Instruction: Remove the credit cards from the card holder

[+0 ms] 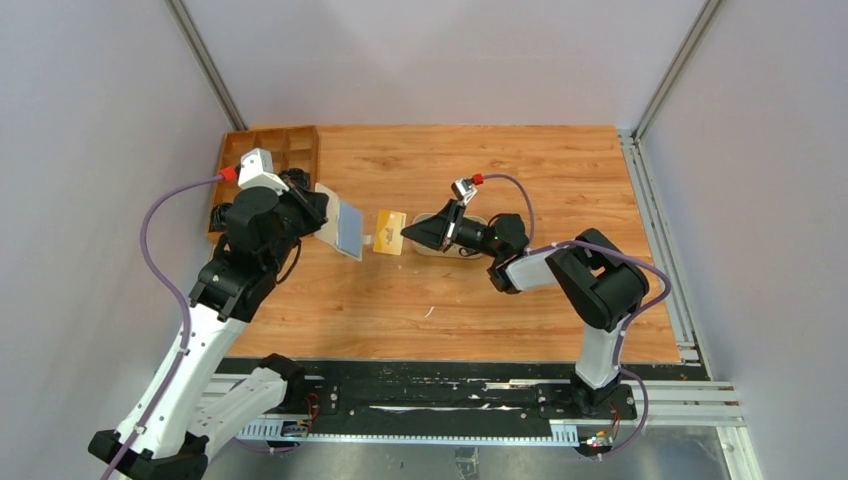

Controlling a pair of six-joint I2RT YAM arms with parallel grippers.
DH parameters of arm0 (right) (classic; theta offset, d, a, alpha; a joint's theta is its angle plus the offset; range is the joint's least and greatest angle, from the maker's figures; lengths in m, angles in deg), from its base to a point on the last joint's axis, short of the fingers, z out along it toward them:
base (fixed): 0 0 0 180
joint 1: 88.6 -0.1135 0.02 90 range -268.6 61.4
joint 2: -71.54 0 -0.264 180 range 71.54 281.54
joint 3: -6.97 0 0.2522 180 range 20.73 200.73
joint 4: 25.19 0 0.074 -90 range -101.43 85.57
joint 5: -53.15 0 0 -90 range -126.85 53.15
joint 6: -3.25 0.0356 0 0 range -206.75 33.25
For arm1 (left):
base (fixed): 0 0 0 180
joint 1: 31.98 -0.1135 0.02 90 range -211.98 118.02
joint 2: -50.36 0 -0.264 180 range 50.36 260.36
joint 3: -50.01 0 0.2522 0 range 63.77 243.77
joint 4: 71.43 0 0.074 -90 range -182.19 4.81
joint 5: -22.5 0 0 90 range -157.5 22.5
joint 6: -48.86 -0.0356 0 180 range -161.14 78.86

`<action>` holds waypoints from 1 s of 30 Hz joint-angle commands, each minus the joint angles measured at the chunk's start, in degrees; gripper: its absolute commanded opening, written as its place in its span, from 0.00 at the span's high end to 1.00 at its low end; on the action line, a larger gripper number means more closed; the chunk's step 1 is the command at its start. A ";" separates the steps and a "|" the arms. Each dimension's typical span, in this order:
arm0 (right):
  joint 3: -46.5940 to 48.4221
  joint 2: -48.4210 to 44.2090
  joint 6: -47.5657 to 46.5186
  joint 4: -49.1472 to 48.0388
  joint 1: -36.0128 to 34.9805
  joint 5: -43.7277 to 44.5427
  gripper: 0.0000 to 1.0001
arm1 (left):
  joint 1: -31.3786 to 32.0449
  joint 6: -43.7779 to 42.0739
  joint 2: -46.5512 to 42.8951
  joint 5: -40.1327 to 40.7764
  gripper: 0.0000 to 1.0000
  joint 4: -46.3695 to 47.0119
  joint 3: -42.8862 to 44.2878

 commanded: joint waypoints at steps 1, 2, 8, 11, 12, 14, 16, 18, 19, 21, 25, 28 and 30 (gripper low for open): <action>-2.01 -2.42 -2.90 0.26 5.58 -6.11 1.00 | -0.44 -0.42 -1.65 0.47 1.00 2.13 -3.43; -2.24 -2.73 -3.86 2.47 7.53 -7.47 1.00 | -0.39 0.01 -2.01 -0.07 1.00 2.53 -4.19; 1.00 -10.70 -26.79 37.02 13.35 -11.40 1.00 | -0.44 3.56 -3.99 -5.24 1.00 7.24 -11.67; 10.70 -17.49 -49.43 72.02 13.76 -1.47 1.00 | -0.44 5.00 -4.48 -7.37 1.00 10.77 -16.40; 12.96 -18.12 -55.19 81.81 13.79 2.48 1.00 | -0.44 4.96 -4.43 -7.57 1.00 11.43 -17.43; 18.85 -18.76 -62.02 94.96 14.12 8.86 1.00 | -0.44 4.44 -3.73 -8.16 1.00 12.44 -18.74; 21.55 -18.21 -65.07 99.53 14.80 12.84 1.00 | -0.52 4.13 -2.47 -9.41 1.00 13.84 -19.28; 23.56 -16.67 -66.80 102.88 15.84 15.25 1.00 | -0.53 4.37 -1.09 -11.36 1.00 15.75 -19.83; 24.38 -15.68 -67.01 104.13 16.13 15.72 1.00 | -0.53 4.59 -0.42 -12.23 1.00 16.72 -20.20; 25.24 -13.69 -67.25 105.25 17.08 16.19 1.00 | -0.53 5.22 0.75 -13.48 1.00 18.87 -21.19; 26.13 -10.13 -68.01 106.59 17.51 18.04 1.00 | -0.53 6.81 2.77 -15.40 1.00 23.84 -23.66; 26.39 -8.38 -67.83 106.77 17.54 18.03 1.00 | -0.53 8.39 3.72 -16.29 1.00 26.69 -25.01; 26.36 -7.29 -67.71 106.78 17.52 18.33 1.00 | -0.53 9.75 4.39 -17.09 1.00 29.56 -25.97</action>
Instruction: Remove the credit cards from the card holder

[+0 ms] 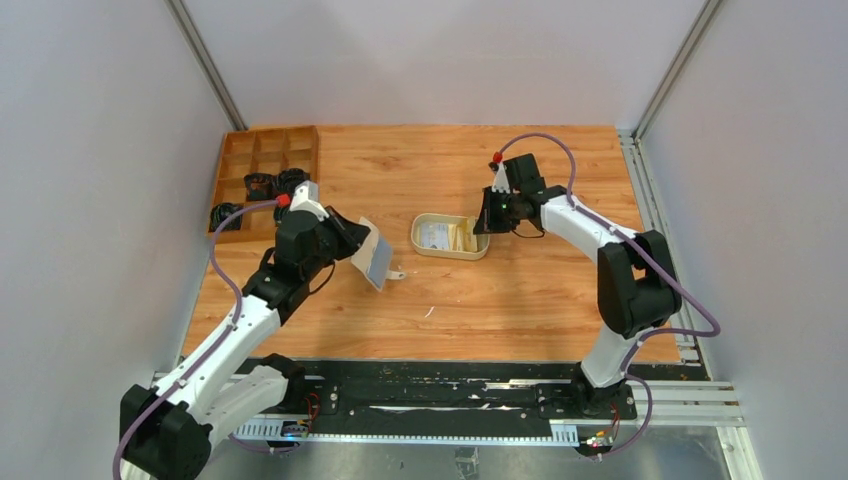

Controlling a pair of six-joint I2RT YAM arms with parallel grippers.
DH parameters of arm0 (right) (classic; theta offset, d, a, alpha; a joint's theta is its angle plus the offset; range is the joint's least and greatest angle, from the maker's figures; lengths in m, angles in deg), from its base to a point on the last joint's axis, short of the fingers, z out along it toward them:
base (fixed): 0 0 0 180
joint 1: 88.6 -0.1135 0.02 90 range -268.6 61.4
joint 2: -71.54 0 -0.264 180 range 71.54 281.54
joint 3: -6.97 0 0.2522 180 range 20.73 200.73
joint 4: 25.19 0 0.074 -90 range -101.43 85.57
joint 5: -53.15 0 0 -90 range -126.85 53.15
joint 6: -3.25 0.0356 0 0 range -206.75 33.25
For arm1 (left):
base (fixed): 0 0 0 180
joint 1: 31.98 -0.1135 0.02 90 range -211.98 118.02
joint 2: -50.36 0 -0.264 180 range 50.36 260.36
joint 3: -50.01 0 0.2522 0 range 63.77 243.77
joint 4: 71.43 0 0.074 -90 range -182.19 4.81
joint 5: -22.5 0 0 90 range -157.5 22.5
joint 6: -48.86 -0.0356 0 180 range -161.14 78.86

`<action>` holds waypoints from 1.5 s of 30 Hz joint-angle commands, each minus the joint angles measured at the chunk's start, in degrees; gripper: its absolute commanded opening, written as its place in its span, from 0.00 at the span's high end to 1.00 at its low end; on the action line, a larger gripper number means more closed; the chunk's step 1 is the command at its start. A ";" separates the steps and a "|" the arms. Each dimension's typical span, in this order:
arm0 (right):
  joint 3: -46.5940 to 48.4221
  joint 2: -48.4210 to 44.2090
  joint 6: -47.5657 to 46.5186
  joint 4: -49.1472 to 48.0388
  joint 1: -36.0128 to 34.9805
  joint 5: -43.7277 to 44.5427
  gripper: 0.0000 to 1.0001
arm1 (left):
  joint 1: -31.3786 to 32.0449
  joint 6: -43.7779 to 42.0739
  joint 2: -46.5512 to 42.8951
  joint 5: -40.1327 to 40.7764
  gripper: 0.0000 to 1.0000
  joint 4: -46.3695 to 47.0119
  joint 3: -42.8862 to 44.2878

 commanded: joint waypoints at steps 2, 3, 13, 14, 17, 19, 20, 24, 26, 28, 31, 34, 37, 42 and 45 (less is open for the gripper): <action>1.21 1.59 -1.61 3.31 0.58 1.90 1.00 | -0.48 4.02 1.72 -3.05 1.00 9.15 -2.49; 1.24 2.06 -1.52 3.05 0.60 1.89 1.00 | -0.48 4.50 2.15 -3.30 1.00 9.85 -3.02; 1.48 5.08 2.70 0.07 1.11 0.95 1.00 | -0.48 5.35 4.07 -2.68 1.00 13.37 -6.74; 1.33 5.12 3.82 -0.35 1.10 0.77 1.00 | -0.48 5.51 4.15 -2.24 1.00 13.66 -7.25; 0.56 5.12 7.25 -1.44 1.15 1.19 1.00 | -0.48 5.65 4.71 -1.86 1.00 14.15 -8.06; 0.10 5.01 9.41 -1.53 1.10 2.46 1.00 | -0.48 5.53 4.84 -1.82 1.00 14.30 -8.68; -0.26 4.86 10.19 -1.51 1.11 3.22 1.00 | -0.48 5.38 4.79 -1.86 1.00 14.28 -8.90; -0.71 4.40 11.17 -0.80 1.11 5.48 1.00 | -0.48 4.59 4.40 -1.87 1.00 14.20 -9.45; -0.52 4.71 11.15 -0.43 1.11 5.59 1.00 | -0.48 4.43 4.38 -1.86 1.00 14.20 -9.71; -0.21 5.14 11.16 -0.07 1.11 5.50 1.00 | -0.48 4.42 4.53 -0.47 1.00 14.10 -9.84; 0.14 5.40 10.88 0.83 1.09 5.93 1.00 | -0.48 4.42 4.54 -0.08 1.00 14.00 -10.08; 0.37 5.14 10.54 1.46 1.11 6.49 0.99 | -0.48 4.21 4.38 0.39 1.00 13.65 -10.40; 1.08 5.20 10.16 2.43 1.11 6.98 0.95 | -0.48 3.87 4.35 0.54 1.00 13.15 -10.43; 1.28 4.67 9.82 3.14 1.09 7.59 0.81 | -0.48 3.26 4.25 1.24 1.00 12.31 -10.39; 1.47 3.64 9.41 3.65 1.02 8.85 0.74 | -0.48 2.87 4.24 1.67 1.00 12.03 -10.39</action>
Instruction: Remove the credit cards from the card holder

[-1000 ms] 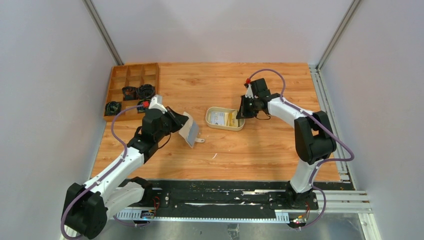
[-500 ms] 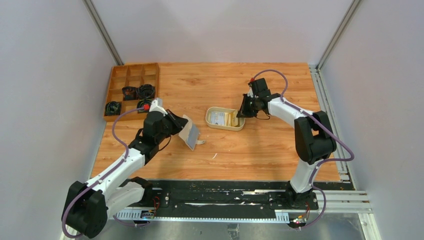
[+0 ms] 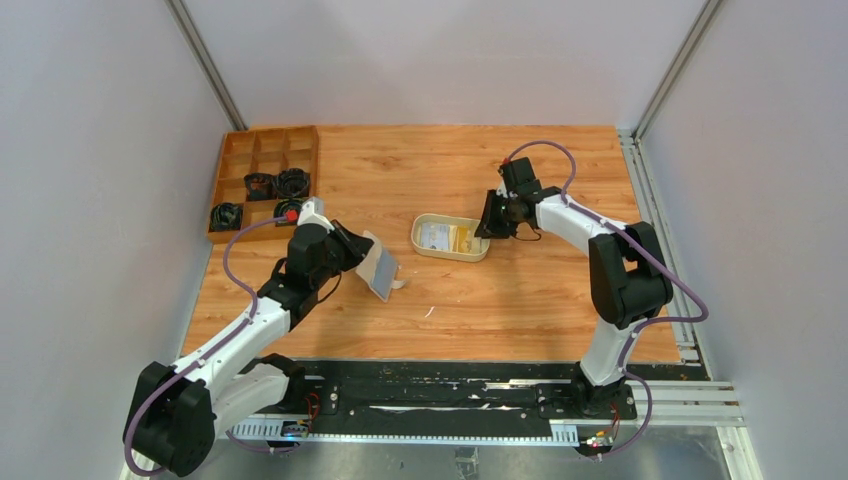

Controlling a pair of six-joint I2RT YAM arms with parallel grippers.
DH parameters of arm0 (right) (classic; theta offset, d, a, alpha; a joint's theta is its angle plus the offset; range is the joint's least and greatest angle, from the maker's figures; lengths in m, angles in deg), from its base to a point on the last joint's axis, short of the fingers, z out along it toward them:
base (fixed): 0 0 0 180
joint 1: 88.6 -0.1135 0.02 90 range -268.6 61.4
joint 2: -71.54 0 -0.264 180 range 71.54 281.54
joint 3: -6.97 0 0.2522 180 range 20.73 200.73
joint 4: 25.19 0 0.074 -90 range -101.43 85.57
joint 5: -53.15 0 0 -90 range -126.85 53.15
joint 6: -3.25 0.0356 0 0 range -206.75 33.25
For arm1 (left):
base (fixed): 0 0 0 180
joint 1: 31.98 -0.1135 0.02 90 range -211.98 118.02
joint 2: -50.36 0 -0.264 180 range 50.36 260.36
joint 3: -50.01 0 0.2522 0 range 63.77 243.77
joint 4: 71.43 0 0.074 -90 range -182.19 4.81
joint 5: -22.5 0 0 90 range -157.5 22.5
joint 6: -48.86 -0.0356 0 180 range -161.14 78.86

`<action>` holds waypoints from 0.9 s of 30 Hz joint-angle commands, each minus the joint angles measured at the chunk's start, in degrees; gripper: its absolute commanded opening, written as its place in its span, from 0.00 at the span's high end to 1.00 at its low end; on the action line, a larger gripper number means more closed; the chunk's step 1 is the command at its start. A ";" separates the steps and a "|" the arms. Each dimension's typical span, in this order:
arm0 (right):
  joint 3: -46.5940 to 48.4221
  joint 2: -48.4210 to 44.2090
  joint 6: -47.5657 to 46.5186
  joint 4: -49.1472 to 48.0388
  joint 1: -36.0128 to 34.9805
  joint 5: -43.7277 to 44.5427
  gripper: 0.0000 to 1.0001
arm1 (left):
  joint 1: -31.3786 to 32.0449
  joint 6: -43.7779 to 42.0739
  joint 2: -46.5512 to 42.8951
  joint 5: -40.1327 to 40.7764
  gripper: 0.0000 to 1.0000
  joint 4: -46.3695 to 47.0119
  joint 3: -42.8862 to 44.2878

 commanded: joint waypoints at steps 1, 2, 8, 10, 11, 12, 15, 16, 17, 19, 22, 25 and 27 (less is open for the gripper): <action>1.26 -1.26 -0.92 2.81 0.69 2.92 0.71 | -0.46 -1.59 -0.28 1.69 1.00 -0.47 -0.22; 1.54 -1.53 -0.93 3.01 0.72 3.25 0.68 | -0.46 -1.67 -0.19 1.59 1.00 -0.67 -0.09; 5.37 -2.22 -3.51 4.95 -1.74 6.53 0.59 | -0.46 -2.31 -0.10 1.71 1.00 -1.47 0.67; 7.88 -1.63 -5.28 5.61 -4.59 7.38 0.58 | -0.46 -2.49 -0.13 1.79 1.00 -1.65 0.77; 8.85 -1.07 -5.76 5.63 -5.86 7.77 0.58 | -0.46 -2.51 -0.16 1.84 1.00 -1.68 0.77; 9.88 -0.45 -6.16 5.64 -7.12 7.85 0.58 | -0.46 -2.52 -0.05 1.96 1.00 -1.69 0.75; 12.55 2.52 -5.65 5.59 -9.53 6.37 0.58 | -0.46 -2.52 0.29 1.85 1.00 -1.81 0.85; 13.06 3.63 -5.03 5.30 -10.07 5.62 0.59 | -0.46 -2.52 0.40 1.81 1.00 -1.86 0.94; 13.22 4.62 -4.32 4.53 -10.56 5.23 0.61 | -0.46 -2.52 0.43 1.80 1.00 -2.01 0.86; 13.31 6.48 -2.82 3.23 -11.13 4.87 0.69 | -0.46 -2.52 0.48 1.96 1.00 -2.13 0.90; 13.00 8.73 -0.74 1.83 -11.23 3.92 0.84 | -0.46 -2.78 0.21 1.97 1.00 -2.78 1.09; 13.04 10.15 -0.39 1.16 -11.19 4.55 0.92 | -0.46 -3.04 -0.15 2.23 1.00 -3.10 1.04; 13.29 11.12 -0.40 0.94 -11.17 5.41 0.99 | -0.46 -3.20 -0.01 2.22 1.00 -3.32 1.03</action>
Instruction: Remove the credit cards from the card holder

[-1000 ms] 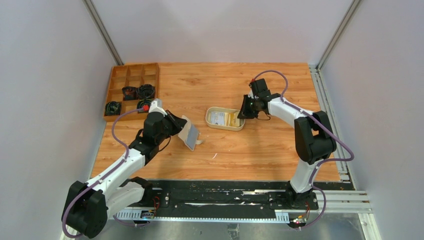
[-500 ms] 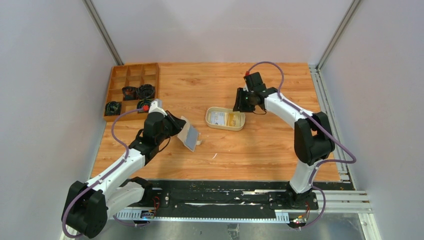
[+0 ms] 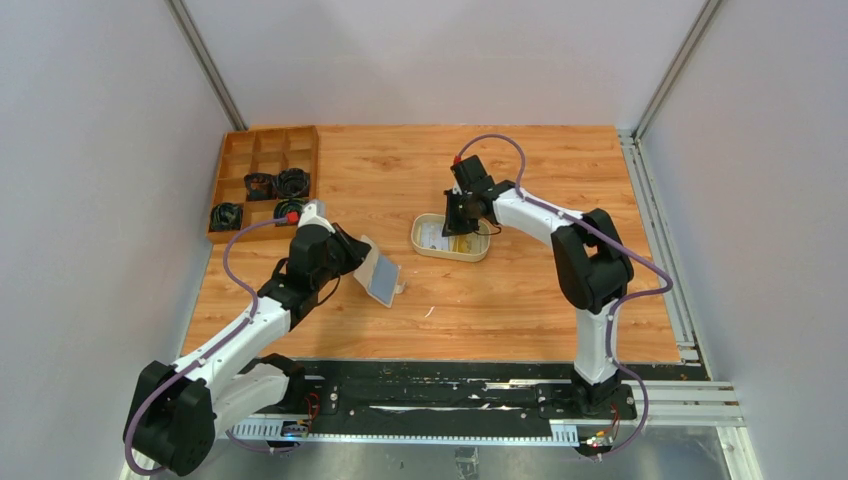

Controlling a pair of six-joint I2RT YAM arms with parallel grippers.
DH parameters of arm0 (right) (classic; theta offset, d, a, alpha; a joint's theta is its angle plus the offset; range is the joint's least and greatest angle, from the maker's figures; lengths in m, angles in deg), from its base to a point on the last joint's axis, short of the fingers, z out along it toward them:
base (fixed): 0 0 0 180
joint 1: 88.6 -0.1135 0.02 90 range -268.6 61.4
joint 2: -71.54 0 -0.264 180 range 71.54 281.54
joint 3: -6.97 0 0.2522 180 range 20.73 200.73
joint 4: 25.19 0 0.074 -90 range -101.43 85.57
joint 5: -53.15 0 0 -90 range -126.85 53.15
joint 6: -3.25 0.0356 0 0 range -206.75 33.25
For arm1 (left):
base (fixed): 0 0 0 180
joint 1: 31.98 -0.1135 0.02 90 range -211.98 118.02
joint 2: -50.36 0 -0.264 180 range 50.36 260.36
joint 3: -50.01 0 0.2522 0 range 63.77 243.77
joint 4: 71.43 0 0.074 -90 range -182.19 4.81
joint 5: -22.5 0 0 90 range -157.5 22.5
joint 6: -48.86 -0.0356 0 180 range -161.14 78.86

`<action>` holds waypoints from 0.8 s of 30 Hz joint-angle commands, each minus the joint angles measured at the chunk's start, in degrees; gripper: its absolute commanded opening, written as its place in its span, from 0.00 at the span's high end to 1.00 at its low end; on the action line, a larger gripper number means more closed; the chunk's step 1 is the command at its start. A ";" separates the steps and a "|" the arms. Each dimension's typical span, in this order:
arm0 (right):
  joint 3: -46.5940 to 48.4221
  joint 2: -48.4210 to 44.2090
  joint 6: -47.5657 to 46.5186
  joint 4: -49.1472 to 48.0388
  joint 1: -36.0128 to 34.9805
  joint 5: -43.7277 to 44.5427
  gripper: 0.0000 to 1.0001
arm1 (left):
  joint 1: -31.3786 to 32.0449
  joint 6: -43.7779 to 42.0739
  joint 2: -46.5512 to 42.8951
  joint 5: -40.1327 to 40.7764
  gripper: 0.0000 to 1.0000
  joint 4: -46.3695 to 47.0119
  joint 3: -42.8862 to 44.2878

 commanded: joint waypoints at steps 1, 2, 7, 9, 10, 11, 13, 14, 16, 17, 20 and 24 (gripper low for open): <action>0.22 1.03 1.05 -0.76 0.04 1.26 1.00 | -0.46 -0.99 -0.24 0.99 1.00 -0.33 1.03; 0.29 1.50 1.20 -1.00 0.03 1.47 1.00 | -0.46 -1.04 -0.22 0.95 1.00 -0.42 0.97; 0.71 2.56 1.28 -1.44 0.07 3.46 1.00 | -0.46 -1.46 0.04 1.26 1.00 -0.63 1.30; 0.58 2.77 1.23 -1.30 0.19 5.19 1.00 | -0.46 -1.73 0.25 1.41 1.00 -0.61 1.37; 0.52 2.87 1.29 -1.26 0.32 5.98 1.00 | -0.46 -1.85 0.37 1.51 1.00 -0.68 1.44; 0.39 2.90 1.46 -1.30 0.52 6.64 1.00 | -0.46 -1.94 0.45 1.59 1.00 -0.63 1.47; 0.17 3.17 1.67 -1.27 0.92 7.16 1.00 | -0.46 -2.16 0.88 1.53 1.00 -0.76 1.66; 0.21 3.38 1.67 -1.25 1.15 7.22 1.00 | -0.46 -2.28 1.07 1.52 1.00 -0.77 1.83; 0.43 3.85 1.57 -1.34 1.22 7.20 1.00 | -0.46 -2.46 1.38 1.39 1.00 -0.87 2.16; 0.51 4.19 1.63 -1.32 1.30 7.18 1.00 | -0.46 -2.60 1.42 1.35 1.00 -0.93 2.32; 0.54 4.86 1.81 -1.41 1.26 7.52 1.00 | -0.46 -3.17 1.85 1.38 1.00 -1.57 3.22; 0.62 5.58 2.02 -1.67 1.67 7.74 1.00 | -0.46 -3.79 1.84 1.35 1.00 -2.25 4.05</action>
